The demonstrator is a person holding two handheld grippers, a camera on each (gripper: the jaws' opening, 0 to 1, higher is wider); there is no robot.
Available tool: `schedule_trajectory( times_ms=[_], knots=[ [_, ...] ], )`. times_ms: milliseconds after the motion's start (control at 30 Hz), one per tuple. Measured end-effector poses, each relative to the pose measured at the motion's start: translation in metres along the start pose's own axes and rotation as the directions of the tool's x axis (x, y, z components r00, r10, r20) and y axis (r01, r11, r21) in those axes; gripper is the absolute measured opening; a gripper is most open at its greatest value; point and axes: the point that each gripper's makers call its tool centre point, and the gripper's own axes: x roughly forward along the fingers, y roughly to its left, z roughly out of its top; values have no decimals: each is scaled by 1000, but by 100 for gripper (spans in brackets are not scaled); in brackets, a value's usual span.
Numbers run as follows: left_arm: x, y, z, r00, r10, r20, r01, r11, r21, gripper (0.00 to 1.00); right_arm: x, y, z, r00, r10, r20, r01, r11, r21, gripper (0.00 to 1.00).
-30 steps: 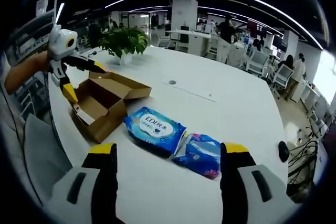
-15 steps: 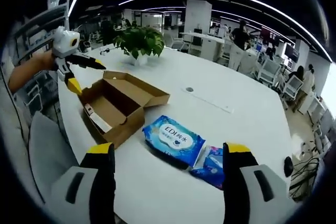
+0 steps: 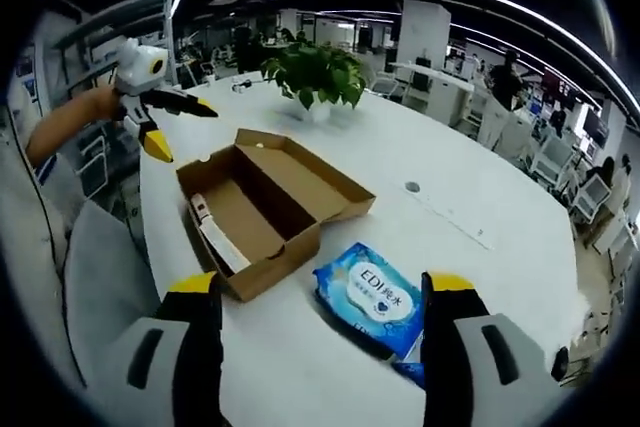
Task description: Operate the shoe box by opening the lid, removing the specified soft item, and placing it in the target area until the item is outside and the box remains undamaged.
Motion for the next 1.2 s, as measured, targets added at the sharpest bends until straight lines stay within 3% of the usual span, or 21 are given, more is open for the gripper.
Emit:
schedule_trajectory(
  times_ms=[167, 467, 633, 767, 1067, 1200],
  knots=[
    [-13, 10, -9, 1000, 24, 5, -24, 1000, -13, 100, 21, 19, 1, 995, 88, -48, -91, 993, -80, 74],
    [-36, 23, -24, 998, 62, 21, -61, 998, -19, 100, 55, 39, 11, 974, 198, -110, -218, 950, -224, 65],
    [-45, 26, -33, 997, 67, 28, -66, 998, -24, 100, 76, 50, 10, 950, 263, -168, -302, 911, -282, 65],
    [-48, 29, -37, 997, 68, 27, -67, 997, -24, 100, 93, 59, 7, 925, 308, -222, -369, 867, -335, 62],
    [-49, 29, -43, 997, 66, 29, -65, 998, -26, 100, 125, 78, -6, 865, 375, -334, -488, 784, -384, 59],
    [-48, 28, -46, 998, 66, 24, -65, 997, -30, 100, 139, 87, -18, 830, 393, -395, -540, 741, -398, 56]
  ],
)
